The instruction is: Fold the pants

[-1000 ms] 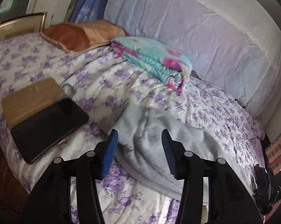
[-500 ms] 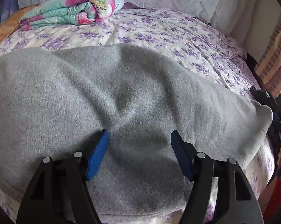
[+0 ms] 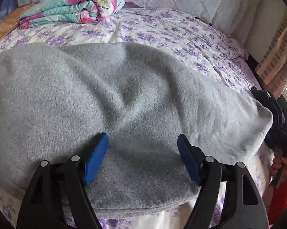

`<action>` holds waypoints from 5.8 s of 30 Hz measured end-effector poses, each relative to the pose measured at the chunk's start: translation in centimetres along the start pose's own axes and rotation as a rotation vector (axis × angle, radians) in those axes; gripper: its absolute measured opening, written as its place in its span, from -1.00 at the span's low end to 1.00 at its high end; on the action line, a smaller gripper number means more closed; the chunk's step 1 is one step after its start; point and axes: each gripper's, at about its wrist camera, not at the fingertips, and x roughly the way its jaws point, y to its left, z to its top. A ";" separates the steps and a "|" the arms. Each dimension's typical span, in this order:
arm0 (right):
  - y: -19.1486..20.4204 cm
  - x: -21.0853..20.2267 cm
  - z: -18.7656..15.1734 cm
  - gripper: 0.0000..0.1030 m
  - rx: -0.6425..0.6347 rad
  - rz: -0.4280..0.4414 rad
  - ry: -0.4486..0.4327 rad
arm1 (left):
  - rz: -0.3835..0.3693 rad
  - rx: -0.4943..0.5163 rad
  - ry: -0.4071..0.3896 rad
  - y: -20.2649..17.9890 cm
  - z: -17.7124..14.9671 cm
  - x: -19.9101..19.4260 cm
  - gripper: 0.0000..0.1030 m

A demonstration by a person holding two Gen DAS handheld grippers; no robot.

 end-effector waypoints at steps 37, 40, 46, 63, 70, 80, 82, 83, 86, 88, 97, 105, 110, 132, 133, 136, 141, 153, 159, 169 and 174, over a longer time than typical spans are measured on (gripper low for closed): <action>17.0 0.8 -2.6 -0.16 -0.641 0.096 0.150 | -0.076 -0.017 -0.138 2.1 -0.6 -3.2 0.52; 22.9 4.9 -0.8 -0.17 -0.653 0.288 0.222 | -0.069 -0.011 -0.149 2.3 -1.8 -2.8 0.55; 32.0 18.5 -0.8 -0.20 -0.639 0.371 0.440 | -0.055 0.015 -0.174 1.8 -2.2 -3.0 0.57; 34.2 27.8 -7.8 -0.91 -0.855 0.158 0.483 | -0.121 -0.034 -0.189 2.9 -1.8 -3.0 0.57; 37.1 22.0 -8.0 -0.84 -0.911 0.241 0.325 | -0.133 -0.084 -0.204 3.4 -1.7 -4.0 0.50; 37.4 21.3 -7.5 -0.84 -0.881 0.160 0.195 | 0.116 -0.339 -0.144 11.4 1.4 -7.4 0.65; 37.5 20.7 -7.9 -0.84 -0.862 0.245 0.223 | 0.133 -0.336 -0.140 11.6 0.5 -6.3 0.65; 37.9 20.6 -8.6 -0.84 -0.873 0.268 0.239 | 0.183 -0.288 -0.148 10.8 0.4 -6.0 0.65; 38.6 23.0 -11.2 -0.84 -0.924 0.223 0.327 | 0.340 -0.173 -0.144 8.7 0.1 -4.6 0.65; 37.7 26.6 -12.7 -0.90 -0.930 0.138 0.418 | 0.342 -0.172 -0.142 9.0 0.3 -4.6 0.65; 35.4 18.3 -11.4 0.01 -0.831 0.283 0.303 | 0.268 -0.255 -0.195 9.7 0.1 -6.6 0.64; 30.2 14.3 -10.0 0.14 -0.701 0.321 0.279 | 0.336 -0.097 -0.085 5.2 0.4 -2.8 0.68; 21.9 4.2 -6.9 0.27 -0.559 0.286 0.107 | 0.271 -0.163 -0.115 4.8 0.4 -4.7 0.68; 0.7 -1.4 -1.0 0.49 0.214 0.084 -0.089 | 0.017 0.169 0.034 -12.5 -0.6 3.8 0.70; 0.8 -1.3 -1.1 0.30 0.194 0.083 -0.114 | 0.014 0.168 0.031 -12.5 -0.7 3.7 0.70; 0.1 -1.1 -1.7 -0.50 0.172 0.106 -0.168 | 0.017 0.166 0.023 -12.3 -0.6 3.4 0.69; 2.9 -3.1 -2.1 -0.60 0.006 0.067 -0.267 | 0.071 0.051 -0.010 -8.7 -0.2 1.0 0.69; 27.9 1.0 -11.9 -0.60 -1.068 -0.087 -0.329 | 0.093 -0.278 -0.137 3.5 -2.7 -8.2 0.65; 30.4 10.6 -20.4 -0.47 -1.402 -0.208 -0.026 | 0.185 -0.374 -0.176 7.1 -4.7 -11.0 0.66; 31.6 3.0 -16.0 0.29 -1.179 0.041 -0.111 | 0.147 -0.488 -0.162 10.8 -6.6 -10.2 0.66; 30.8 9.1 -13.8 0.30 -1.138 -0.164 -0.078 | 0.133 -0.511 -0.163 11.3 -6.6 -10.1 0.67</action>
